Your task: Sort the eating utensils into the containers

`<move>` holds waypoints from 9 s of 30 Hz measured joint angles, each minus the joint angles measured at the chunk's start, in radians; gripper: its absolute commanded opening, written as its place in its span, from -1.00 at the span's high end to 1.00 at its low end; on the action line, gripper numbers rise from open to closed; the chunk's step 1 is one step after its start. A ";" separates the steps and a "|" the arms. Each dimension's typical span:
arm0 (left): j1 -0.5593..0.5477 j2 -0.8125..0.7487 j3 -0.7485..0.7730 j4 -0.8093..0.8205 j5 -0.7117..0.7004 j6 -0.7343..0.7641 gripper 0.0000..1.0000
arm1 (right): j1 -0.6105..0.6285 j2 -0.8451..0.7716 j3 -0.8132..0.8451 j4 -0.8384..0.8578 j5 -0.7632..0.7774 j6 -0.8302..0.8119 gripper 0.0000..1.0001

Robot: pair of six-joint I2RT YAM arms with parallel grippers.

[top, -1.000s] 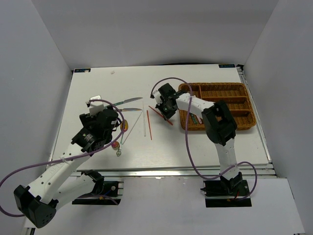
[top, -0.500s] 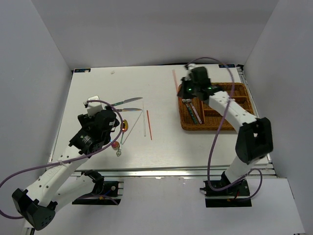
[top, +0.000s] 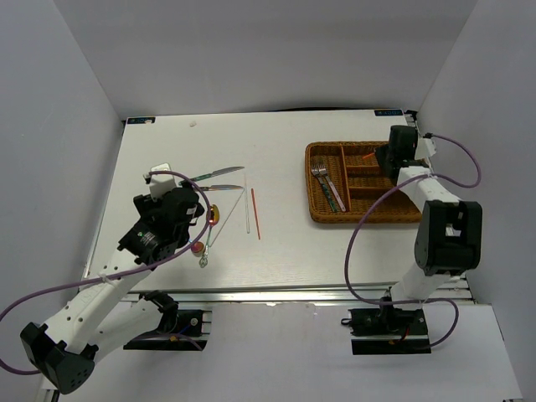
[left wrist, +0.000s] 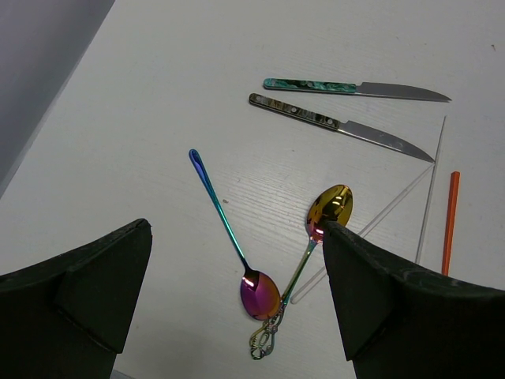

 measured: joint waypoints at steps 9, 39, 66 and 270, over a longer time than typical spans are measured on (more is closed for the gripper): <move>0.000 0.034 0.000 0.000 0.005 0.010 -0.96 | -0.049 0.234 0.144 -0.026 0.040 0.214 1.00; 0.002 0.014 0.000 -0.003 -0.013 0.005 -0.96 | 0.413 0.087 0.293 -0.045 -0.110 -0.359 -0.17; 0.008 -0.064 0.000 -0.008 -0.048 -0.016 -0.96 | 0.842 0.661 0.727 -0.465 0.069 -0.627 0.49; 0.015 0.046 -0.014 0.097 0.162 0.050 -0.96 | -0.004 0.196 0.081 0.208 -0.056 0.199 -0.03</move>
